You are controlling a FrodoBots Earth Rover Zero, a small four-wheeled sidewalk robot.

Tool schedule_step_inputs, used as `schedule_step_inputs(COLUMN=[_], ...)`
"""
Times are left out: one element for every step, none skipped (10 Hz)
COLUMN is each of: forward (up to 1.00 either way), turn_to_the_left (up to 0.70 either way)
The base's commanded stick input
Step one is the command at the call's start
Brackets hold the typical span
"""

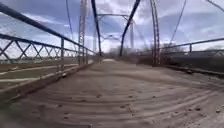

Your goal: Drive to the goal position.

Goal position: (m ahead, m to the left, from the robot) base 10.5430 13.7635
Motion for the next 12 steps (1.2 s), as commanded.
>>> schedule_step_inputs(forward=[1.0, 1.0, 1.0, 1.0, 1.0, 1.0, 1.0, 1.0, 1.0, 1.0, 1.0, 1.0], turn_to_the_left=[0.01, 0.01, 0.01, 0.05, 0.15, 0.26, 0.36, 0.41, 0.4, 0.34, 0.22, 0.1])
